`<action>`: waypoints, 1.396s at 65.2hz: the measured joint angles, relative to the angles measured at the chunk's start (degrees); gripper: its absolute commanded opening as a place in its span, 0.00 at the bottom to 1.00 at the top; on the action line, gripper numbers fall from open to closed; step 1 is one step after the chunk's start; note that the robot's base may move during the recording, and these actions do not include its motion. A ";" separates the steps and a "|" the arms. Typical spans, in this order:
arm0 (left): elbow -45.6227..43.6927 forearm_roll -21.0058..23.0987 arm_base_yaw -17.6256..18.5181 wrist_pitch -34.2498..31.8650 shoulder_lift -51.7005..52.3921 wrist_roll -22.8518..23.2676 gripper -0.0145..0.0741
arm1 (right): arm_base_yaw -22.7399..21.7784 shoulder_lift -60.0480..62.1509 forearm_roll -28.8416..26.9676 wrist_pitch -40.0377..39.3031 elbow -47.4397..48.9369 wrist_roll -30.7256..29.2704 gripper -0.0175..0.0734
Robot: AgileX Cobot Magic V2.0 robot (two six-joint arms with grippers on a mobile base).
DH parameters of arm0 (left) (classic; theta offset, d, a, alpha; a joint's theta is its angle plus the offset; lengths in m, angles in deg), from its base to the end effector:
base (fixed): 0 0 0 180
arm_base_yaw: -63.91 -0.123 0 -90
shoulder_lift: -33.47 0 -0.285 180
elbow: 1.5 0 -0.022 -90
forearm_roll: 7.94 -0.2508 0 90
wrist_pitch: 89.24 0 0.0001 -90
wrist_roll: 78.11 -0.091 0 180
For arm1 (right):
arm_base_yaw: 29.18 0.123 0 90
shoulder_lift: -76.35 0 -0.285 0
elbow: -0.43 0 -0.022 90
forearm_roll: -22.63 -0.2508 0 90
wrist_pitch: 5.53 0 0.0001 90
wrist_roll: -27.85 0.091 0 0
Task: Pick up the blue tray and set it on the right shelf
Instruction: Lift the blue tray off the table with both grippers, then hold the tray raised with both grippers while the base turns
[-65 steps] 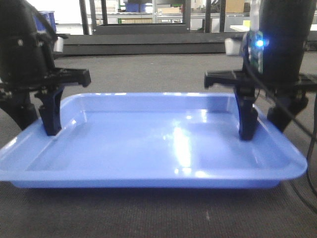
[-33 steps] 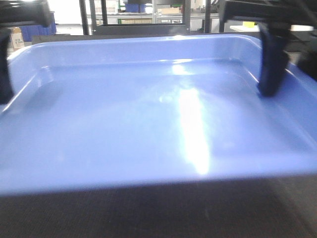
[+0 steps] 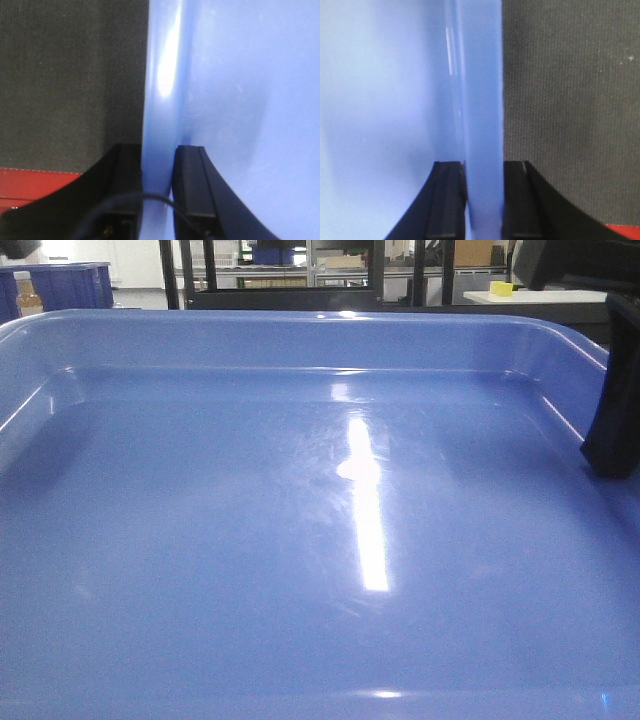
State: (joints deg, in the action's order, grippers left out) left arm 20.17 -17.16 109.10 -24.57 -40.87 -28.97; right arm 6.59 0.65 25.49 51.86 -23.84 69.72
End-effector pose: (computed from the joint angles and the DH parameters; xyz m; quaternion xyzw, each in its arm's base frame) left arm 0.1538 -0.1361 0.3082 -0.0122 0.9828 -0.0700 0.1705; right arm 0.1770 0.1228 0.2935 0.0431 0.9793 0.1049 0.1675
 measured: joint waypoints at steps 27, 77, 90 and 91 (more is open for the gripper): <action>0.00 -0.47 0.00 0.24 0.00 -2.42 0.19 | 0.00 0.00 -0.45 0.00 0.00 0.15 0.35; 0.00 0.32 0.00 0.95 0.00 -2.93 0.19 | 0.00 0.00 -0.79 -0.03 -0.13 0.25 0.35; 0.00 0.38 0.00 1.02 0.00 -2.93 0.19 | 0.00 0.00 -0.79 0.07 -0.13 0.27 0.35; 0.00 0.38 0.00 1.02 0.00 -2.93 0.19 | 0.00 0.00 -0.79 0.07 -0.13 0.27 0.35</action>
State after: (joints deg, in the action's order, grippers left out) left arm 20.17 -16.78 109.10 -23.55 -40.87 -31.90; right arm 6.59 0.65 24.70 51.93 -23.97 69.99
